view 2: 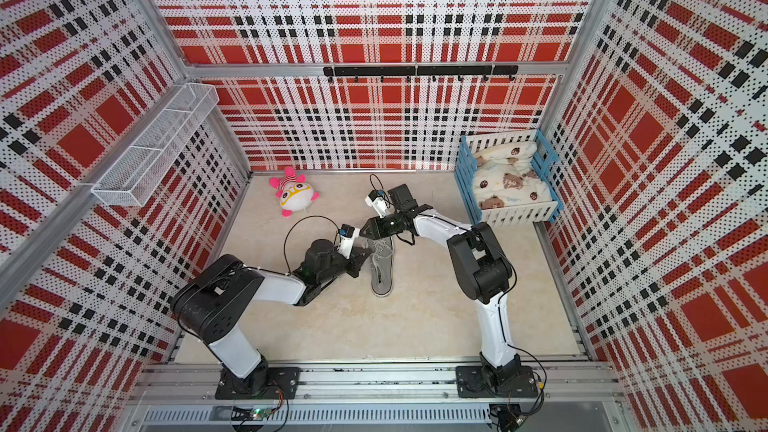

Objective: Tie the shoes
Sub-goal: Wrap the shoelace around the shoelace.

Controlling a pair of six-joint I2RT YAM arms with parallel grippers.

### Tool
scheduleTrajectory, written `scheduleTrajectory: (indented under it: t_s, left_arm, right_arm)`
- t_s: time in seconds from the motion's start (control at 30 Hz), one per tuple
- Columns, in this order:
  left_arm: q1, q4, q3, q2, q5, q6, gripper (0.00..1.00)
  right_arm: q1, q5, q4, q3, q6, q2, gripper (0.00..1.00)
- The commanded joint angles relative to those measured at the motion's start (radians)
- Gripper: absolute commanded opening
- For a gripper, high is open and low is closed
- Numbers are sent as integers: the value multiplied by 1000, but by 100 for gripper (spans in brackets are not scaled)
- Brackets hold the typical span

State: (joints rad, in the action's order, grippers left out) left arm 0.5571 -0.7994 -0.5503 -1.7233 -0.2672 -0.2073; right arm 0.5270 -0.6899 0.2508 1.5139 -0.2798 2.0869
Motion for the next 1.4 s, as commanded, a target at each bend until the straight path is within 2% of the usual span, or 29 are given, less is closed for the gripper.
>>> scheduleTrajectory:
  t_s: [0.0, 0.17, 0.33, 0.57, 0.73, 0.9, 1.13, 1.37]
  left_arm:
    - [4, -19, 9, 22, 8, 13, 0]
    - [3, -18, 9, 25, 7, 8, 0]
    - [0, -19, 2, 24, -11, 2, 0]
    - [-11, -21, -15, 13, -83, 2, 0]
    - [-10, -23, -32, -2, -135, 14, 0]
    - [-7, -25, -43, -10, -152, 20, 0]
    - [-6, -25, -51, -19, -148, 20, 0]
    - [-6, -24, -47, -16, -136, 19, 0]
  right_arm:
    - [-7, 6, 20, 7, 15, -25, 45]
    - [-30, 3, -9, -25, 1, -68, 50]
    - [-65, 18, -97, -124, -26, -150, 51]
    - [-98, -23, -379, -393, -72, -318, 51]
    - [-85, -41, -588, -529, -197, -368, 51]
    - [-30, 39, -581, -541, -235, -372, 52]
    - [11, 69, -579, -528, -297, -345, 53]
    - [30, 124, -524, -496, -300, -312, 48]
